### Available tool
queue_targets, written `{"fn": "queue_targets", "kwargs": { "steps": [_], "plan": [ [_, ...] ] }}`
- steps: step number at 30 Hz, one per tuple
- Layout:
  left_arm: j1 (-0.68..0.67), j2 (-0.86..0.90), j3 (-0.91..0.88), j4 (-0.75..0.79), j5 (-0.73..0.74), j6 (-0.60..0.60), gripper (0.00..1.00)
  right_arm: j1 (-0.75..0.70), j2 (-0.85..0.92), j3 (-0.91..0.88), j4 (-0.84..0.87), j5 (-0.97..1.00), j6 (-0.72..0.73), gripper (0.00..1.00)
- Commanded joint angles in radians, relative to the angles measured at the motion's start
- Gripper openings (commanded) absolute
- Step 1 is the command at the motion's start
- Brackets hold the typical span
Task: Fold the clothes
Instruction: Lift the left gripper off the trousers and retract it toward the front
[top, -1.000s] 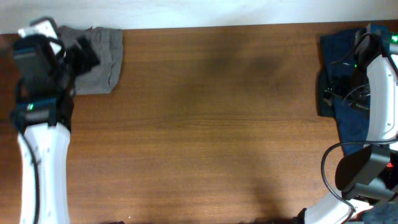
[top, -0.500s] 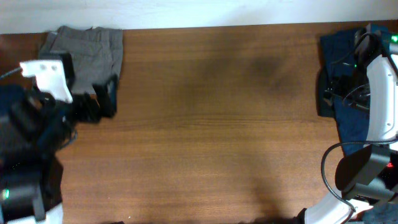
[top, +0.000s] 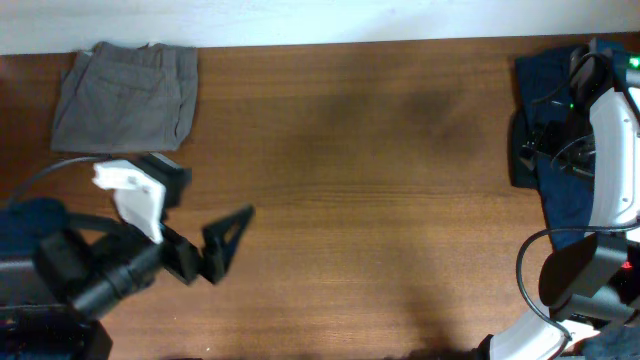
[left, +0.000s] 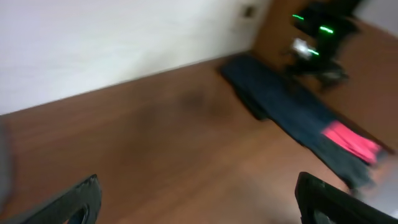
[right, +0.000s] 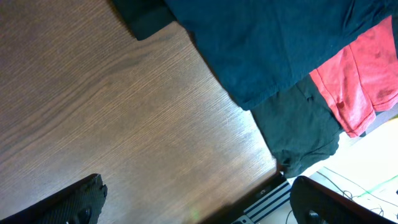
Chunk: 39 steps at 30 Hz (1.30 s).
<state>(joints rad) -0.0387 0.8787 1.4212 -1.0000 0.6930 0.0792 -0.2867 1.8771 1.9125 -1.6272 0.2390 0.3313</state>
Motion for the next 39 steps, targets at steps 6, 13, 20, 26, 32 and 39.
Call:
{"fn": "queue_targets", "kwargs": {
  "steps": [6, 13, 20, 26, 32, 39],
  "plan": [
    [-0.182, -0.002, -0.024, -0.007, -0.218, -0.055, 0.99, -0.003, -0.001, -0.002, -0.003, 0.016, -0.002, 0.99],
    [-0.181, -0.001, -0.024, -0.007, -0.518, -0.094, 0.99, -0.003, -0.001, -0.002, -0.002, 0.016, -0.002, 0.99],
    [-0.181, 0.003, -0.024, -0.034, -0.642, -0.093, 0.99, -0.003, -0.001, -0.002, -0.003, 0.016, -0.002, 0.99],
    [-0.181, 0.003, -0.024, -0.038, -0.641, -0.093, 0.99, -0.002, 0.003, -0.002, -0.003, 0.016, -0.002, 0.99],
    [-0.181, 0.003, -0.024, -0.038, -0.641, -0.093, 0.99, 0.016, -0.031, -0.002, -0.002, 0.016, -0.002, 0.99],
    [-0.181, 0.003, -0.024, -0.038, -0.641, -0.093, 0.99, 0.106, -0.233, -0.002, 0.013, 0.016, -0.002, 0.99]
  ]
}}
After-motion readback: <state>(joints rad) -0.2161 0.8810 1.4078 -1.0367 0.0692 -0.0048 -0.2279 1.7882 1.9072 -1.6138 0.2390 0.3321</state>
